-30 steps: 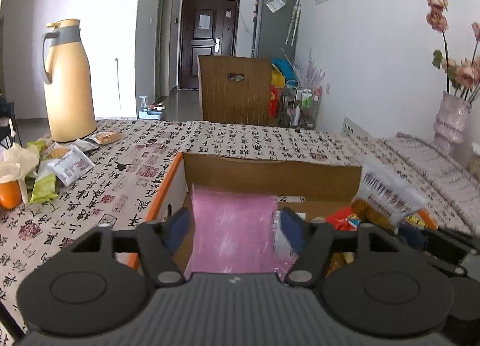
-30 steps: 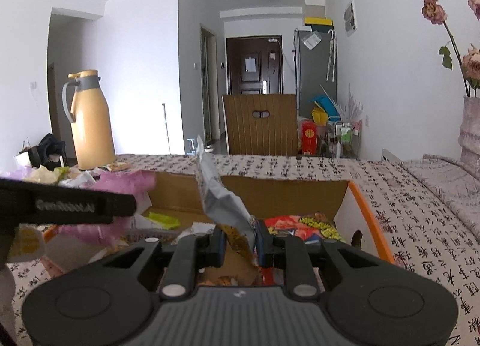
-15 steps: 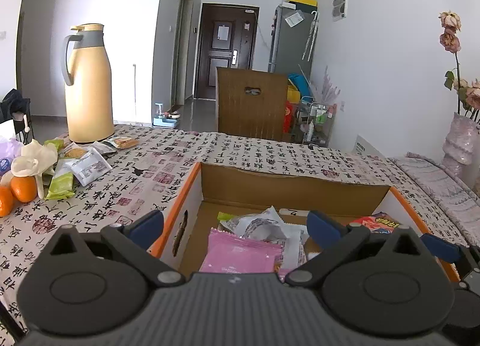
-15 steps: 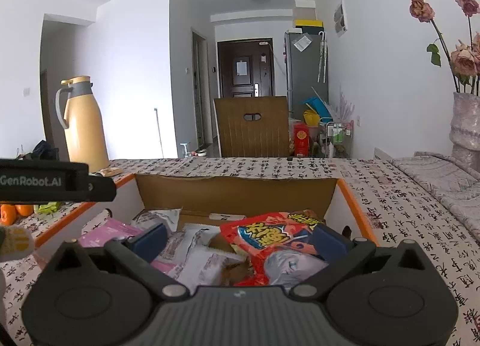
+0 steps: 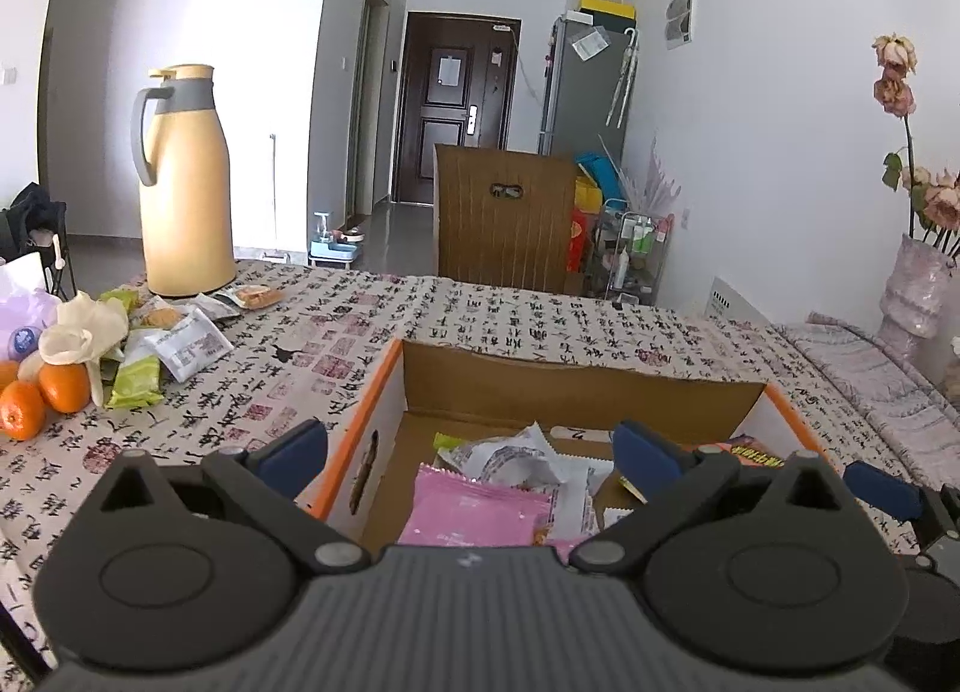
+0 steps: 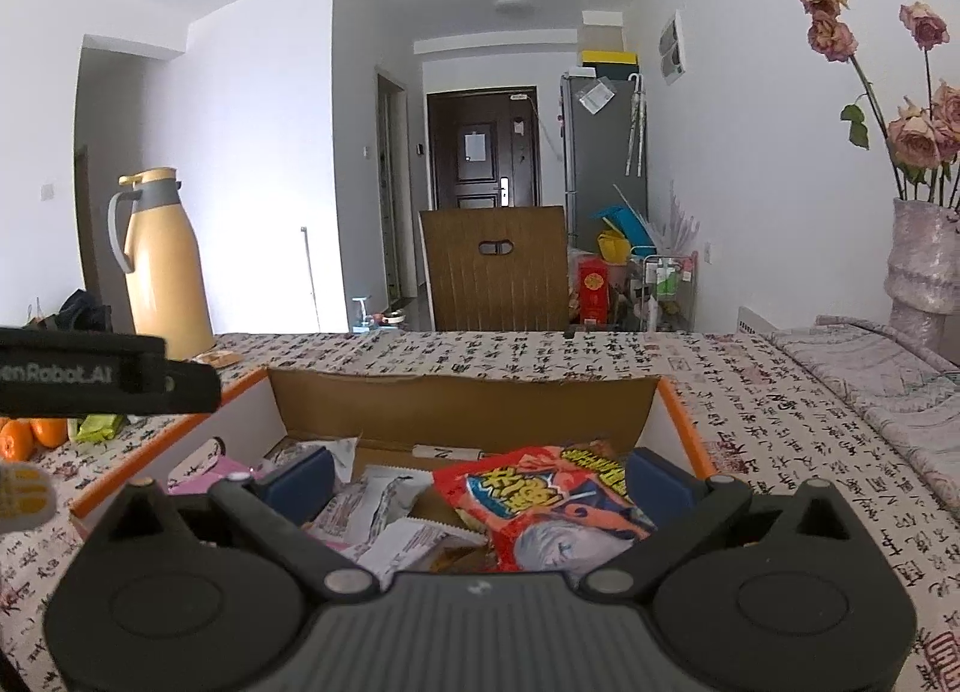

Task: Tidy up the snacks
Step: 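Open both grippers to drop the packets into the box, then grasp a white packet with the left gripper while the right grasps a cookie packet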

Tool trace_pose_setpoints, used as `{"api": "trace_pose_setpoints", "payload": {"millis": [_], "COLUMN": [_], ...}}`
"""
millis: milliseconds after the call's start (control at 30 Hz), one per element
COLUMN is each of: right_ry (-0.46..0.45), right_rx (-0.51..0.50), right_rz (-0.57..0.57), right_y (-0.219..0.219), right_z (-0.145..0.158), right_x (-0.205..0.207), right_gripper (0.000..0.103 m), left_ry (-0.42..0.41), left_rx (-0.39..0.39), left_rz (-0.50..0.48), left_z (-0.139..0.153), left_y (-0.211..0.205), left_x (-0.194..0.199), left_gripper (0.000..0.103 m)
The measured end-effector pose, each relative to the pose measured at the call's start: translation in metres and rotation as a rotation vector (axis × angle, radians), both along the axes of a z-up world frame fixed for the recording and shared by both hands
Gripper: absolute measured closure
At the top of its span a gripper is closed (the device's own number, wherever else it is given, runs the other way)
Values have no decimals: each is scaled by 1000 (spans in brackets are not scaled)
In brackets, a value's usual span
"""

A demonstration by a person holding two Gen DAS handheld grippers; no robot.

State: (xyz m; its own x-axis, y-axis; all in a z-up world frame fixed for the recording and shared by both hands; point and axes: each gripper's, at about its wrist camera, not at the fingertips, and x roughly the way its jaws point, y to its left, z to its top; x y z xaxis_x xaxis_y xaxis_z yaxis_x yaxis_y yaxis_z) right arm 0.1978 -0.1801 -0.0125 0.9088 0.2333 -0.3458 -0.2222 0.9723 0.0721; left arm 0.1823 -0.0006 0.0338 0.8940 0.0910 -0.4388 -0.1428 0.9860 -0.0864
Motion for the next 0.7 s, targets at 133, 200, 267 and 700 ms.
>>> {"api": "trace_pose_setpoints", "payload": {"millis": [133,200,267,700], "right_ry": [-2,0,5,132], "right_rx": [4,-1,-2,33], "right_rz": [-2,-2,3,19], "right_y": [-3,-3,-4,-21], "right_z": [9,11,12,-12], "right_x": [-15,-25,-36,-103], "right_gripper": [0,0,0,0], "left_ry": [-8,-8,-6,79], "left_rx": [15,21,28,48], "left_rz": [-5,-6,-10,-30], "left_z": [8,10,10,-15], "left_y": [1,3,4,8], "left_x": [-17,-25,-34,-87], "left_gripper": [0,0,0,0]}}
